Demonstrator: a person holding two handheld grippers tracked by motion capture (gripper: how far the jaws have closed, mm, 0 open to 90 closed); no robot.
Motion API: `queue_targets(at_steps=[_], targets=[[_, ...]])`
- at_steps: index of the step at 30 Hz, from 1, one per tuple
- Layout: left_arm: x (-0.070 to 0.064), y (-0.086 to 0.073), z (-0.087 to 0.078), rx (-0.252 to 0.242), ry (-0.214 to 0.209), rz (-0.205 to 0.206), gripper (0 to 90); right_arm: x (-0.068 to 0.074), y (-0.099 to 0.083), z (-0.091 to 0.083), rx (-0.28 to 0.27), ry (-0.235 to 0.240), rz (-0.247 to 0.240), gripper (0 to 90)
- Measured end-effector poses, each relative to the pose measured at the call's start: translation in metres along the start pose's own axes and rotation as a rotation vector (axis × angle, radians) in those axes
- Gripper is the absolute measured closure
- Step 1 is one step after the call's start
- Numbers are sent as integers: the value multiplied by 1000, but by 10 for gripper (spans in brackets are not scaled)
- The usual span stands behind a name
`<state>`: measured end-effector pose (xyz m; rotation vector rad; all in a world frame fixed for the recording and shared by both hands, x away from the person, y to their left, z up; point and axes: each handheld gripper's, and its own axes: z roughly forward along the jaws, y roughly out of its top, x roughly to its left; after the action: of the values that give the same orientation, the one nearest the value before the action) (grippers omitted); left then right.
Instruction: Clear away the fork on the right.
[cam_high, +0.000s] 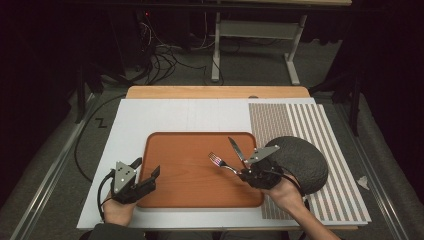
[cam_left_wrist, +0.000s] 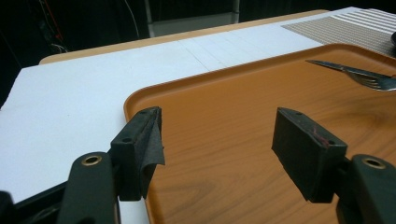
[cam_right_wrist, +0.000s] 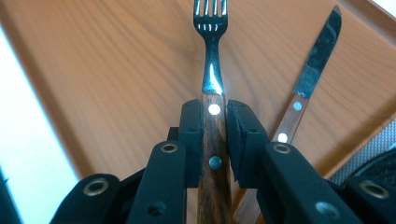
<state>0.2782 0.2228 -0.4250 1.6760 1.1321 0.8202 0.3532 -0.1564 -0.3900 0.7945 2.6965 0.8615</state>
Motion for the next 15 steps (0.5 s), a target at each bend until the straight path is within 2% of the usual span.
queue_targets(at_steps=[15], targets=[[0, 0, 0, 3, -1, 3, 332, 0, 17, 27, 66, -30, 12, 788]])
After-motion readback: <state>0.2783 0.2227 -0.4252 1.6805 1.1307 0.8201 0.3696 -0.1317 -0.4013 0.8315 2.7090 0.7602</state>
